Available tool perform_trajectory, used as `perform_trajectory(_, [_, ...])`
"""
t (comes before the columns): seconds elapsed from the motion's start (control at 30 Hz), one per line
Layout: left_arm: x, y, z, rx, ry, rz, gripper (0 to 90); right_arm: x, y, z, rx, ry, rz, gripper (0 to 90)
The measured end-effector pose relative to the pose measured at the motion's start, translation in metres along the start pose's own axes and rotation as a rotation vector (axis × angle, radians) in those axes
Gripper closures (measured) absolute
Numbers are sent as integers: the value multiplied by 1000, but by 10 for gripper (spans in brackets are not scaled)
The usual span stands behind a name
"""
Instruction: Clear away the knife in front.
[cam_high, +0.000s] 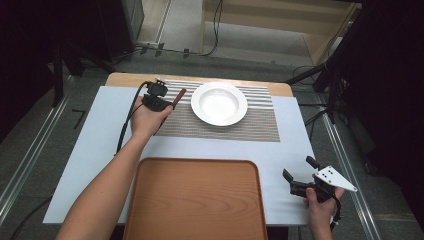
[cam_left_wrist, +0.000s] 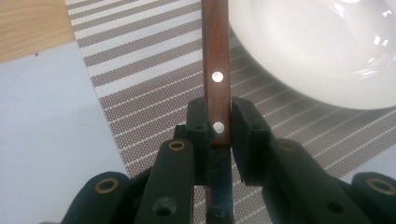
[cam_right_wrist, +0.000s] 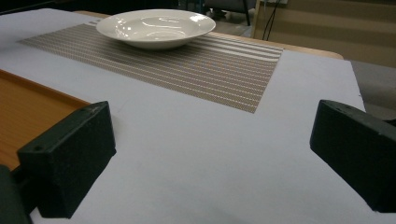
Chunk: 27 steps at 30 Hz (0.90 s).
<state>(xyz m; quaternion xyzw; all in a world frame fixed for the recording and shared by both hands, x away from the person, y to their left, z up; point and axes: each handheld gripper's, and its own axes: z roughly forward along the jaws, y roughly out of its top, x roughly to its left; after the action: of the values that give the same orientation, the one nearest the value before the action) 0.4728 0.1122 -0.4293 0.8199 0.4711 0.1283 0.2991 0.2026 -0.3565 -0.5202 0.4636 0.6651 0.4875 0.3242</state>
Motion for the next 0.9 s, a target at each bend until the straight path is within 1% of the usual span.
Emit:
perform_trajectory(0.07, [-1, -3, -3, -5, 1, 1, 766, 0, 0, 0, 1, -1, -1, 0])
perform_trajectory(0.1, [-1, -4, -4, -2, 1, 9, 766, 0, 0, 0, 1, -1, -1, 0])
perform_trajectory(0.17, [-2, -9, -8, -11, -13, 6, 767, 0, 0, 0, 2, -1, -1, 0])
perform_trajectory(0.33, [-5, -16, -12, -16, -13, 17, 766, 0, 0, 0, 2, -2, -1, 0])
perform_trajectory(0.47, [-8, -25, -17, -14, -9, 35, 766, 0, 0, 0, 2, -1, -1, 0])
perform_trajectory(0.57, [-10, -30, -21, -22, -14, 35, 766, 0, 0, 0, 2, 0, 0, 0])
perform_trajectory(0.6, [-10, -30, -21, -22, -14, 35, 766, 0, 0, 0, 2, 0, 0, 0])
perform_trajectory(0.63, [-11, -33, -24, -25, -10, 40, 766, 0, 0, 0, 1, 0, 0, 0])
perform_trajectory(0.8, [-14, -40, -29, -31, -18, 50, 766, 0, 0, 0, -1, 1, 0, 0])
perform_trajectory(0.83, [-16, -44, -31, -36, -24, 48, 766, 0, 0, 0, -1, 1, 0, 0])
perform_trajectory(0.87, [-16, -44, -31, -36, -24, 48, 766, 0, 0, 0, -1, 1, 0, 0])
perform_trajectory(0.9, [-18, -48, -34, -39, -29, 51, 766, 0, 0, -1, -1, 1, 0, 0])
